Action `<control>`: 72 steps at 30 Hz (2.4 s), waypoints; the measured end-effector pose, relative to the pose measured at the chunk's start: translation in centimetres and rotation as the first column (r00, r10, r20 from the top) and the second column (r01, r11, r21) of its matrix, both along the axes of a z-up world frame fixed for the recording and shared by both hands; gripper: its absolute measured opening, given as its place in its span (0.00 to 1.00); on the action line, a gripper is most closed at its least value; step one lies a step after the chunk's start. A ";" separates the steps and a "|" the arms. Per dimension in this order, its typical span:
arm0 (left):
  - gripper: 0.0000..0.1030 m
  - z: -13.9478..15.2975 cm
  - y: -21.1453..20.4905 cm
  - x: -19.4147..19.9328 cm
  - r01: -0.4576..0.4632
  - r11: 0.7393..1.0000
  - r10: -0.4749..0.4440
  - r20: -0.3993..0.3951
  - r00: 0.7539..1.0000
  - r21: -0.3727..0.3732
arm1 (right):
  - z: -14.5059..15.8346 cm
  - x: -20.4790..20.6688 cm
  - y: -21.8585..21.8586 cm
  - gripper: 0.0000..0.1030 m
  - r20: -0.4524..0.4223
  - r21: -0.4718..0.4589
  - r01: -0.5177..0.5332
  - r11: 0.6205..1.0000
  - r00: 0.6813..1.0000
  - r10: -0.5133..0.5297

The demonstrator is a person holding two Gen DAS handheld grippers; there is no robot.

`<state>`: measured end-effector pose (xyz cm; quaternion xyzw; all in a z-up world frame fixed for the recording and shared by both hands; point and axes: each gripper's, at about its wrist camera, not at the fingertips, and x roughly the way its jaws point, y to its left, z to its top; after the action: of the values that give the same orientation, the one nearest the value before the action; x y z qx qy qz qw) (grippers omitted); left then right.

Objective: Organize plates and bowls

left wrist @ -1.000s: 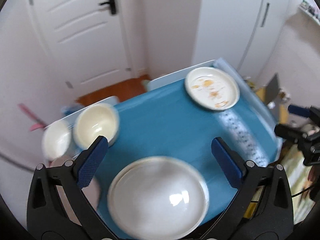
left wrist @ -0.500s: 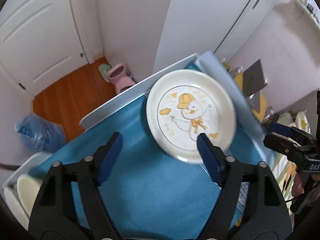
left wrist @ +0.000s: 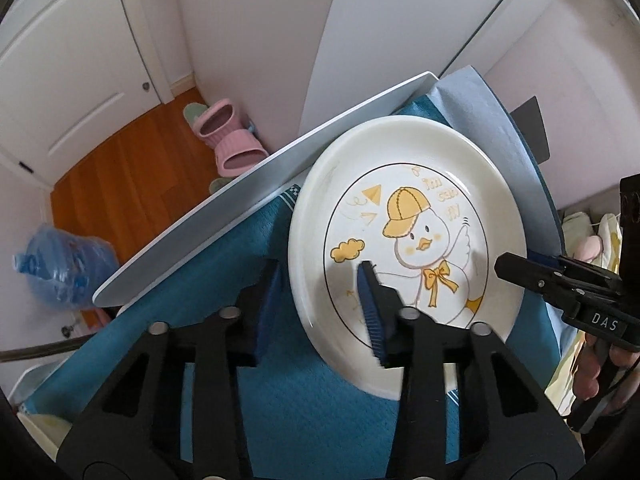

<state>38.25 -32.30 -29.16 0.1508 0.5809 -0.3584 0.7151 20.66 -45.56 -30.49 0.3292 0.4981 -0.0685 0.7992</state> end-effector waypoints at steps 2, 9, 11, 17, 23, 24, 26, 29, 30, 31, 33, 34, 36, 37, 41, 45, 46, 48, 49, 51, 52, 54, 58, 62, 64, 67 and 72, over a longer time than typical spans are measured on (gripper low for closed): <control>0.20 -0.2 -0.1 0.1 0.001 1.000 -0.001 0.007 1.000 0.008 | -0.1 0.1 0.1 0.19 0.005 -0.003 0.004 1.000 1.000 -0.004; 0.13 -0.2 0.5 0.2 -0.024 1.000 0.024 0.029 0.999 0.008 | -0.6 0.1 0.0 0.11 0.007 -0.013 0.031 0.999 0.999 -0.031; 0.13 -0.1 0.5 0.0 -0.027 1.000 0.026 0.040 0.999 0.013 | -0.6 0.3 0.0 0.11 0.009 -0.028 0.024 0.999 1.000 -0.024; 0.13 1.0 1.2 -1.0 -0.046 0.999 0.045 0.058 0.997 0.004 | -0.1 -0.1 0.3 0.11 0.022 -0.047 0.009 0.999 1.000 -0.008; 0.13 2.2 2.0 -2.2 -0.054 0.998 0.053 0.092 0.994 0.009 | 1.8 -0.4 1.1 0.11 0.033 -0.100 -0.022 0.995 0.999 0.025; 0.13 1.9 2.2 -2.2 -0.058 0.998 0.057 0.081 0.995 0.016 | 1.9 -0.4 1.2 0.11 0.033 -0.099 -0.023 0.995 0.999 0.026; 0.12 1.0 2.6 -2.2 -0.069 0.998 0.069 0.051 0.996 0.006 | 1.9 -0.5 1.4 0.11 0.033 -0.094 -0.026 0.995 0.999 0.029; 0.12 1.0 3.0 -2.7 -0.060 0.998 0.060 0.073 0.996 -0.004 | 1.7 -0.8 1.6 0.11 0.038 -0.107 -0.028 0.994 0.999 0.033; 0.12 1.0 3.0 -2.8 -0.053 0.999 0.053 0.080 0.995 0.000 | 1.6 -0.8 1.6 0.11 0.039 -0.104 -0.028 0.994 0.999 0.032; 0.12 1.0 2.9 -2.9 -0.044 0.999 0.043 0.086 0.995 0.003 | 1.5 -0.8 1.7 0.11 0.038 -0.106 -0.029 0.994 0.999 0.033; 0.12 1.0 2.9 -2.9 -0.038 0.999 0.038 0.087 0.995 -0.001 | 1.3 -0.8 1.6 0.11 0.035 -0.106 -0.028 0.994 0.999 0.032; 0.12 1.0 3.0 -2.8 -0.039 0.999 0.040 0.083 0.996 -0.005 | 1.1 -0.9 1.5 0.11 0.036 -0.099 -0.025 0.995 0.999 0.028; 0.12 0.5 2.9 -2.7 -0.036 0.999 0.036 0.062 0.997 0.005 | 0.9 -1.0 1.2 0.11 0.043 -0.081 -0.021 0.996 0.999 0.025; 0.13 0.1 2.8 -2.8 -0.032 0.999 0.031 0.053 0.998 0.016 | 0.7 -1.0 1.1 0.11 0.045 -0.074 -0.023 0.997 0.999 0.026; 0.13 -0.2 2.7 -2.4 -0.050 0.999 0.049 0.058 0.997 0.007 | 0.5 -1.0 0.8 0.11 0.047 -0.072 -0.032 0.997 0.998 0.036; 0.12 0.0 2.8 -2.3 -0.055 0.999 0.055 0.060 0.997 -0.002 | -0.4 -1.1 0.7 0.11 0.029 -0.060 -0.043 0.997 0.999 0.044; 0.12 0.1 2.8 -2.4 -0.053 0.999 0.053 0.066 0.996 0.003 | -0.6 -1.1 0.7 0.11 0.026 -0.056 -0.044 0.997 0.999 0.046; 0.12 0.4 2.9 -2.7 -0.052 0.999 0.051 0.082 0.995 0.010 | -0.7 -1.3 0.7 0.11 0.028 -0.047 -0.045 0.998 0.999 0.046; 0.12 0.6 3.0 -3.0 -0.054 0.998 0.053 0.091 0.994 0.010 | -0.6 -1.4 0.7 0.11 0.029 -0.047 -0.047 0.998 0.998 0.048; 0.12 1.4 3.2 -3.4 -0.065 0.998 0.064 0.103 0.993 0.003 | -0.2 -1.5 0.7 0.11 0.035 -0.049 -0.050 0.998 0.998 0.052; 0.12 2.0 3.5 -3.6 -0.071 0.997 0.071 0.108 0.992 -0.005 | 0.1 -1.6 0.8 0.11 0.040 -0.047 -0.050 0.998 0.998 0.052; 0.12 3.0 4.1 -4.1 -0.081 0.997 0.082 0.124 0.989 -0.014 | 1.0 -1.7 0.9 0.11 0.052 -0.049 -0.057 0.997 0.997 0.059; 0.12 6.3 6.4 -5.6 -0.109 0.993 0.115 0.174 0.978 -0.039 | 3.6 -2.2 2.0 0.11 0.082 -0.065 -0.088 0.994 0.992 0.093; 0.12 9.6 9.9 -7.4 -0.167 0.983 0.178 0.200 0.964 -0.073 | 6.6 -3.2 4.2 0.11 0.116 -0.084 -0.131 0.988 0.983 0.141; 0.12 11.1 12.1 -8.8 -0.205 0.975 0.218 0.219 0.951 -0.082 | 8.1 -3.8 5.7 0.12 0.133 -0.093 -0.163 0.982 0.976 0.174; 0.12 12.8 15.0 -10.8 -0.264 0.960 0.279 0.234 0.931 -0.095 | 9.7 -4.5 7.8 0.12 0.152 -0.103 -0.215 0.971 0.961 0.229; 0.12 14.0 19.9 -14.9 -0.393 0.914 0.405 0.253 0.879 -0.098 | 11.3 -5.6 11.4 0.12 0.168 -0.109 -0.357 0.928 0.913 0.371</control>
<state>23.36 -12.38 -15.14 0.0594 0.4895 -0.1921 0.8485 15.09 -34.13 -19.24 0.2051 0.4712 0.0938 0.8527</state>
